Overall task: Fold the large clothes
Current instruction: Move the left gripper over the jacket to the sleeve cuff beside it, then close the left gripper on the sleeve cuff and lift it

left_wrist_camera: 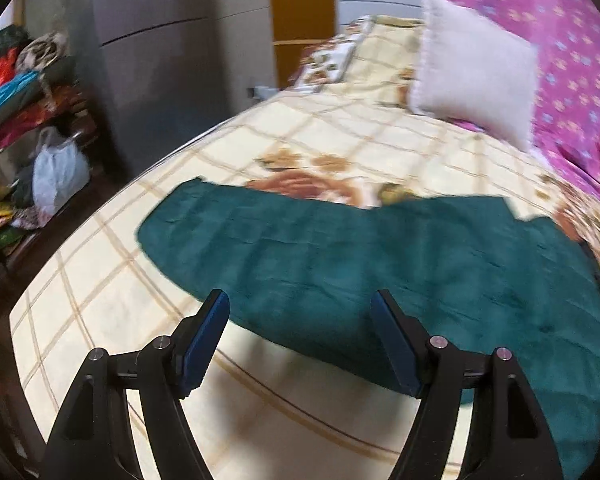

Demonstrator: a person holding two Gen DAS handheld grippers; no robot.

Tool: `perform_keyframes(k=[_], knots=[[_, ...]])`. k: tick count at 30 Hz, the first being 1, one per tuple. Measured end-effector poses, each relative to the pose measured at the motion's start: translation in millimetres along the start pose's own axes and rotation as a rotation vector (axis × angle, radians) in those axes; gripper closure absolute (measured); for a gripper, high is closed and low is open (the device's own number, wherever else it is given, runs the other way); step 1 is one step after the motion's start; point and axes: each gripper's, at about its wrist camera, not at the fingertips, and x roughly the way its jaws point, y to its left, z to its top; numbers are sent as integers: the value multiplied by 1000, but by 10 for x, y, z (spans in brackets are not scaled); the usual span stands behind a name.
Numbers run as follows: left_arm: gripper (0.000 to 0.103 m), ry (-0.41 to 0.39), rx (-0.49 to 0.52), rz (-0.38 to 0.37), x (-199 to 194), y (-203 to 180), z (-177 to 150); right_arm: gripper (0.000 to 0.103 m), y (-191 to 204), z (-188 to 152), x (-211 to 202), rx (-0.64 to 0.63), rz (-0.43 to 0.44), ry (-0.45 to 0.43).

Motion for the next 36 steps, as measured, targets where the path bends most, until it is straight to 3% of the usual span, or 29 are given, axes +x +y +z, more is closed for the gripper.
perform_keyframes(k=[3,8,16,23,26,27,28,31,36], knots=[[57,35,-88,38,259,337,86,0,8,-2,-3,-6,3,1],[57,48,-354,41,578,996,167,0,40,-2,24,-16,9,12],[57,105,-497,95,1000,1349,260,0,120,2,-5,-47,14,11],[58,106,-514,108,1159,1362,330,0,119,8,-24,-49,13,14],[85,77,-494,84,1178,1325,338,0,113,11,-21,-48,17,19],[100,80,-488,83,1170,1324,336,0,114,8,-21,-49,14,19],[103,80,-487,65,1155,1317,338,0,114,6,-16,-49,11,19],[103,52,-476,9,973,1237,338,0,101,3,-11,-51,8,22],[103,-48,-350,-63,366,847,347,0,54,-20,-42,-48,2,23]])
